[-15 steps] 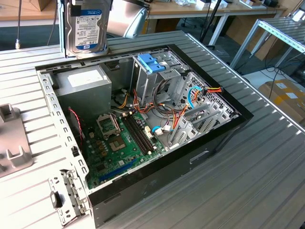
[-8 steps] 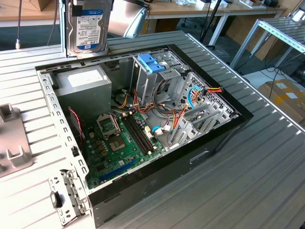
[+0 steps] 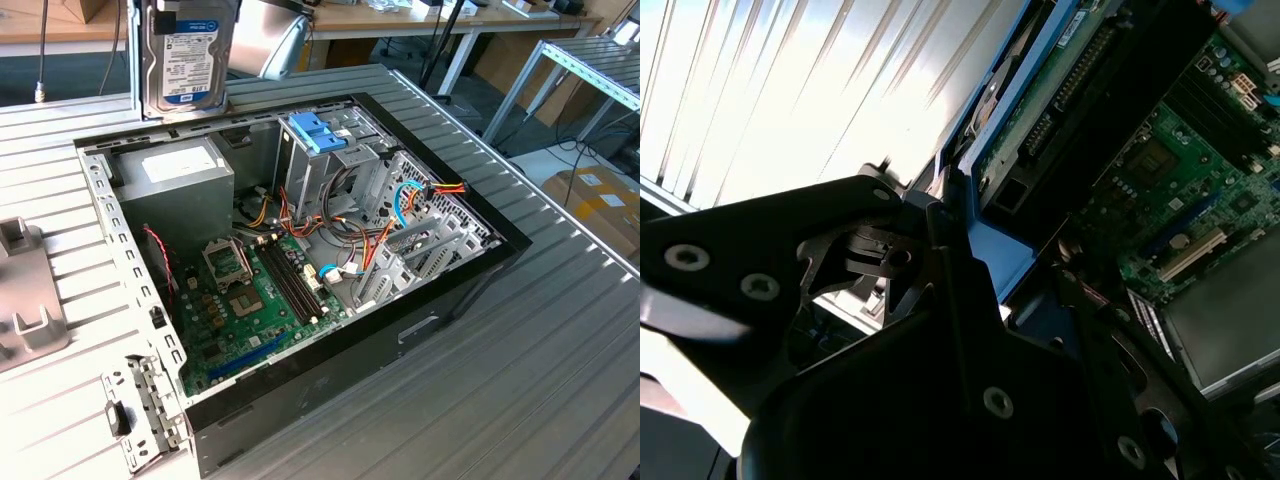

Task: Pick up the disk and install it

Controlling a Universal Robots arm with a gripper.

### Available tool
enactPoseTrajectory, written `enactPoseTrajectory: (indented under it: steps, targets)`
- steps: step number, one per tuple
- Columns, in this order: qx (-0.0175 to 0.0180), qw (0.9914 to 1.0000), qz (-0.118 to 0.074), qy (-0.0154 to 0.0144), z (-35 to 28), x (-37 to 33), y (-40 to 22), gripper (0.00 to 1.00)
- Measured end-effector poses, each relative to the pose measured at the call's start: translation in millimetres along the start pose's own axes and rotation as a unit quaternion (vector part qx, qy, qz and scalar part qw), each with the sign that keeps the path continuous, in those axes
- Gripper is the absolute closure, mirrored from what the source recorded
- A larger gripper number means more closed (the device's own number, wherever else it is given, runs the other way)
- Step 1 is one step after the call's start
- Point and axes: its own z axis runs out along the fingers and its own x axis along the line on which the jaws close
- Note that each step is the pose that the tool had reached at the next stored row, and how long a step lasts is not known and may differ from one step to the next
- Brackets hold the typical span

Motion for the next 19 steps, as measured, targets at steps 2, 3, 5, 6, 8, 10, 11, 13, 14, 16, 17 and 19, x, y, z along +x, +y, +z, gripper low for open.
enactPoseTrajectory:
  steps: [2, 3, 5, 6, 8, 10, 11, 13, 14, 16, 17, 19]
  targets:
    - [0.0000, 1.00000, 0.000, 0.0000, -0.1, 0.1, -1.3, 0.63]
    - [0.0000, 1.00000, 0.000, 0.0000, -0.1, 0.2, -2.1, 0.63]
    - [0.0000, 1.00000, 0.000, 0.0000, -0.2, 0.5, -4.7, 0.63]
    - [0.0000, 1.00000, 0.000, 0.0000, -0.2, 0.6, -5.4, 0.63]
    - [0.0001, 1.00000, 0.000, 0.0000, -0.3, 0.8, -7.6, 0.63]
    - [0.0000, 1.00000, 0.000, 0.0000, -0.6, 1.3, -12.5, 0.63]
    - [0.0000, 1.00000, 0.000, 0.0000, -0.7, 1.7, -16.4, 0.63]
    - [0.0000, 1.00000, 0.000, 0.0000, -1.0, 2.2, -21.5, 0.63]
    - [0.0001, 1.00000, 0.000, 0.0000, -1.0, 2.5, -22.1, 0.63]
    - [0.0001, 1.00000, 0.000, 0.0000, -1.2, 3.2, -22.5, 0.63]
    - [0.0000, 1.00000, 0.000, 0.0000, -1.3, 4.1, -22.8, 0.63]
    - [0.0001, 1.00000, 0.000, 0.0000, -1.4, 5.3, -23.0, 0.63]
